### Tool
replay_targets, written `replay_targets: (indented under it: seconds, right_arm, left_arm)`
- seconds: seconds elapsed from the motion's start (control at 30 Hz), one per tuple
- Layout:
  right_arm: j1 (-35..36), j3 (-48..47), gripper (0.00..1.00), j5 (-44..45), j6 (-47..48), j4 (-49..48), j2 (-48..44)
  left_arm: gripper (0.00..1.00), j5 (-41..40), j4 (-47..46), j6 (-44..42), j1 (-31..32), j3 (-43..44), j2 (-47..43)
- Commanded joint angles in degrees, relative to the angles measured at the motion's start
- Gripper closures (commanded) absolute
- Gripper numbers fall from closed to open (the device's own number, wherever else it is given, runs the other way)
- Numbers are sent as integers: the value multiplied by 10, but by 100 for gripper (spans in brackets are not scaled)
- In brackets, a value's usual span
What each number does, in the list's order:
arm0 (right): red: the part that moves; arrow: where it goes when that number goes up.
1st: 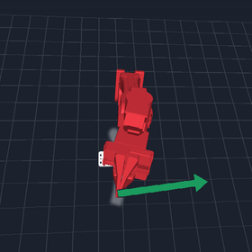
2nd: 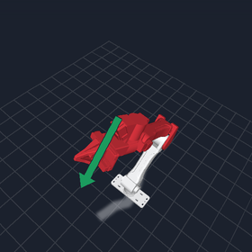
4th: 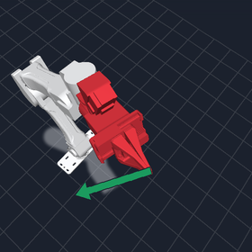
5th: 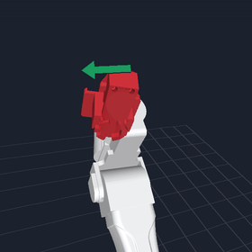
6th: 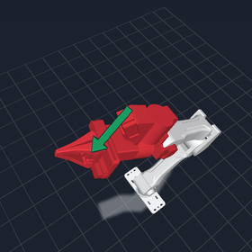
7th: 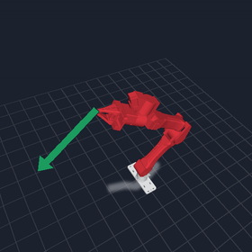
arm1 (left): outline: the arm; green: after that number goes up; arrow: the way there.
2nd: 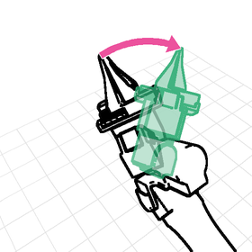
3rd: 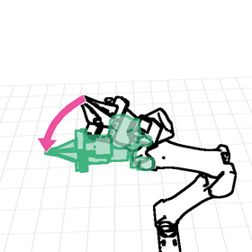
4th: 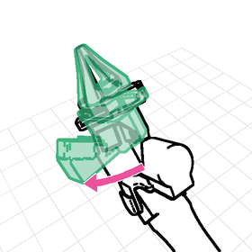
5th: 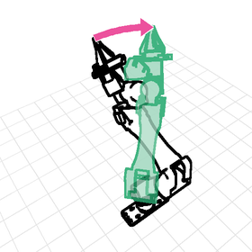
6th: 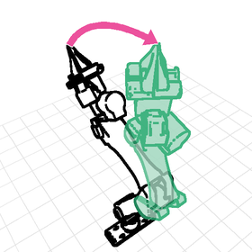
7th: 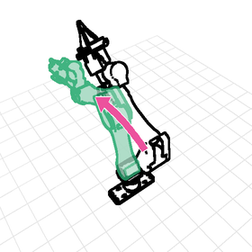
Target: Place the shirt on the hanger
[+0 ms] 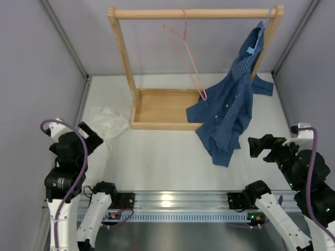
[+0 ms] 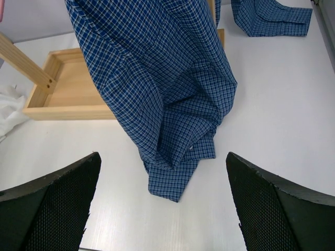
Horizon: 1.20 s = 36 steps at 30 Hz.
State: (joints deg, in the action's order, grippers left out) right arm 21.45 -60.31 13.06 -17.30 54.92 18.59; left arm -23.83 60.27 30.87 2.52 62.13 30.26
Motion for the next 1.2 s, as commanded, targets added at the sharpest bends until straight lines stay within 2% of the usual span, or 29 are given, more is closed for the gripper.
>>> replay_targets:
  seconds: [0.0, 0.07, 0.17, 0.27, 0.4, 0.5, 0.6, 0.67, 0.73, 0.8, 0.87, 0.9, 0.97, 1.07, 1.13, 1.17]
  right_arm:
    - [-6, 8, 1, 7, -8, -17, -10]
    - [-6, 10, 0, 1, -5, -21, -14]
    - [-6, 17, 0, -31, -2, -31, -21]
    - [-7, 31, 1, -86, 2, -47, -25]
    - [-7, 44, 0, -108, -2, -65, -24]
    - [-7, 56, 1, -118, -10, -73, -27]
    - [-6, 70, 1, -151, -18, -82, -35]
    - [-6, 78, 1, -168, -21, -89, -42]
    - [-6, 89, 0, -175, -21, -89, -46]
    - [-6, 93, 1, -179, -17, -89, -49]
    - [-6, 97, 1, -179, -11, -88, -51]
    - [-6, 100, 1, -179, -9, -88, -52]
    - [-7, 101, 1, -177, -11, -89, -51]
    - [-6, 100, 1, -182, -16, -93, -48]
    - [-7, 103, 1, -186, -19, -105, -46]
    - [-6, 104, 1, -187, -21, -109, -44]
  left_arm:
    - [2, -49, -1, 38, 0, -8, 23]
    - [2, -81, 0, 69, 0, -13, 35]
    - [2, -86, -16, 105, 0, -28, 51]
    - [2, -97, -47, 142, 0, -60, 70]
    - [2, -116, -83, 217, 0, -112, 116]
    - [2, -163, -129, 283, -1, -163, 186]
    - [2, -172, -182, 316, -1, -202, 272]
    - [2, -169, -211, 324, -1, -226, 317]
    - [3, -171, -265, 321, -2, -235, 402]
    - [6, -169, -281, 311, -2, -235, 434]
    - [26, -145, -305, 286, -2, -235, 451]
    - [43, -134, -323, 265, -2, -237, 452]
    - [100, -84, -326, 249, -2, -233, 436]
    - [100, 6, -342, 195, 25, -218, 358]
    - [100, -5, -350, 170, 139, -203, 284]
    - [100, -63, -348, 168, 193, -199, 264]
